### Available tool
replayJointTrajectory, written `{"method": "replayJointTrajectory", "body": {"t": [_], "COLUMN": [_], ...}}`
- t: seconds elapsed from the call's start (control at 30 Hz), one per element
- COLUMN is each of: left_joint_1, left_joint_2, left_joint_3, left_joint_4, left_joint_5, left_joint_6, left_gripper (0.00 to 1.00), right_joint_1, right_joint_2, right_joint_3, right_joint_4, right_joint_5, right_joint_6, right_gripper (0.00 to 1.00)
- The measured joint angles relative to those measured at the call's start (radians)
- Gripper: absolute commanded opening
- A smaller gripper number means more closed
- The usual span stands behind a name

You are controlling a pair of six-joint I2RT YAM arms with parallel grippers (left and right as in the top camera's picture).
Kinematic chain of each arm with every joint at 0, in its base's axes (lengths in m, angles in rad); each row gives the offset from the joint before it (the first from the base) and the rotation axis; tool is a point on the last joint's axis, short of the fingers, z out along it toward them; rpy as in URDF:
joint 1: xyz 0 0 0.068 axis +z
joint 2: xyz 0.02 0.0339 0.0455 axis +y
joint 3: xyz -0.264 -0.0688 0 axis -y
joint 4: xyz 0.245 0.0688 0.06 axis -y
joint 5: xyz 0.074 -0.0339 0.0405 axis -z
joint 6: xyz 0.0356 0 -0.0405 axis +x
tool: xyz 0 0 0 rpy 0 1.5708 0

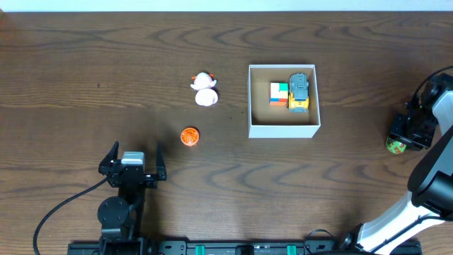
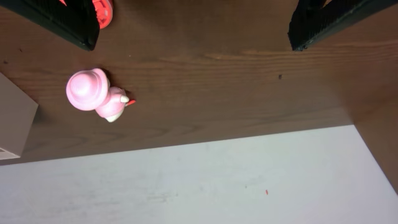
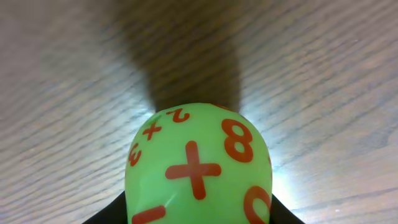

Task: Pack container
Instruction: 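Lower and close the right gripper on the green ball, lift, then carry the green ball into the box's left corner and release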

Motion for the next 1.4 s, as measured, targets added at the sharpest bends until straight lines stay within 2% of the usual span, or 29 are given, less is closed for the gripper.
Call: {"method": "replayJointTrajectory", "body": {"t": [0.1,0.3,0.53,0.87,1.1,1.27,1.4], "left_joint_1": [0.000,0.000,0.000,0.000,0.000,0.000,0.000], "left_joint_2": [0.000,0.000,0.000,0.000,0.000,0.000,0.000], "left_joint_3": [0.000,0.000,0.000,0.000,0.000,0.000,0.000], "left_joint_4": [0.000,0.000,0.000,0.000,0.000,0.000,0.000], "left_joint_5": [0.000,0.000,0.000,0.000,0.000,0.000,0.000], "left_joint_6": [0.000,0.000,0.000,0.000,0.000,0.000,0.000], "left_gripper": [0.98,0.98,0.98,0.98,0.98,0.98,0.98], "right_joint_1": [0.001,0.023,0.177,0.498,0.638,0.711,0.762], "right_joint_2": [0.000,0.000,0.000,0.000,0.000,0.000,0.000], "right_joint_3": [0.056,0.278,0.445,0.462,0.462,0.462,0.462], "right_joint_4": [-0.037,-0.127,-0.147,-0.050,0.022,0.051,0.064], "right_joint_5": [-0.060,-0.180,-0.236,-0.266,-0.272,-0.245,-0.188], "right_joint_6": [0.002,0.003,0.003,-0.002,-0.015,-0.039,-0.046], "right_gripper": [0.34,0.35,0.36,0.38,0.40,0.51,0.55]}}
